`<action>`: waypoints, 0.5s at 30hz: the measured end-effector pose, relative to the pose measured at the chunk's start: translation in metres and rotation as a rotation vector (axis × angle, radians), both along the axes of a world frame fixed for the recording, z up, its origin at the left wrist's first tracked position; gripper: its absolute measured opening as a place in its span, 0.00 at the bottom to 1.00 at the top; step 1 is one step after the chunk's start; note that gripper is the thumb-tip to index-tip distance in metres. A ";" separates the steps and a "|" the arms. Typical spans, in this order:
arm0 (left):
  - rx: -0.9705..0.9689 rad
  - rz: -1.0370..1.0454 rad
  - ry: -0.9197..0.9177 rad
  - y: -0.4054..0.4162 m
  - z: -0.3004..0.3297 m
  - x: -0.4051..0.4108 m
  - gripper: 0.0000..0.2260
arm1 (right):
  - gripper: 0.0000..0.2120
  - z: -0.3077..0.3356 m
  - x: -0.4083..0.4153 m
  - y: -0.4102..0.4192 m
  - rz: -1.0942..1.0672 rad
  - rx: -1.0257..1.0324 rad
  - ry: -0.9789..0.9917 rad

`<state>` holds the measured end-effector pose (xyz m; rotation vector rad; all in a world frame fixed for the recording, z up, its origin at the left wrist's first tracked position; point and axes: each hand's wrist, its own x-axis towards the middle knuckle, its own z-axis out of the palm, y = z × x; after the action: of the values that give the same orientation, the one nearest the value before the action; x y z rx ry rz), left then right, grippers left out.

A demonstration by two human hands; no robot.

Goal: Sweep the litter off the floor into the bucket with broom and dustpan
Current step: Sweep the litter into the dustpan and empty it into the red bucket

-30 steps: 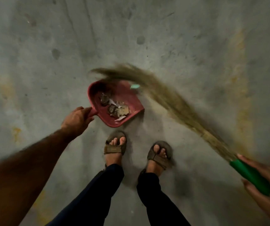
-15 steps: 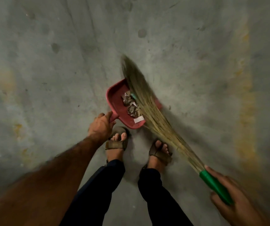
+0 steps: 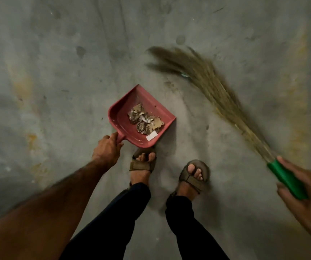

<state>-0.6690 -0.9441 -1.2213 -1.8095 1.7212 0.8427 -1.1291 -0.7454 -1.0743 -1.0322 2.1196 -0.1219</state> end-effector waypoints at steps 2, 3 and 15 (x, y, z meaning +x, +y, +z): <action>0.004 -0.014 -0.028 -0.005 -0.005 -0.001 0.22 | 0.37 -0.020 -0.005 -0.032 0.113 0.016 0.115; 0.011 -0.017 -0.043 -0.008 -0.007 0.000 0.23 | 0.37 -0.028 -0.006 -0.044 0.156 0.038 0.159; 0.074 0.019 0.011 -0.019 -0.021 0.009 0.21 | 0.39 0.020 0.049 -0.007 0.434 0.265 -0.077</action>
<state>-0.6598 -0.9635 -1.2424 -1.7783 1.6602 0.9141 -1.0797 -0.7519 -1.0547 -1.2725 1.7406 0.3174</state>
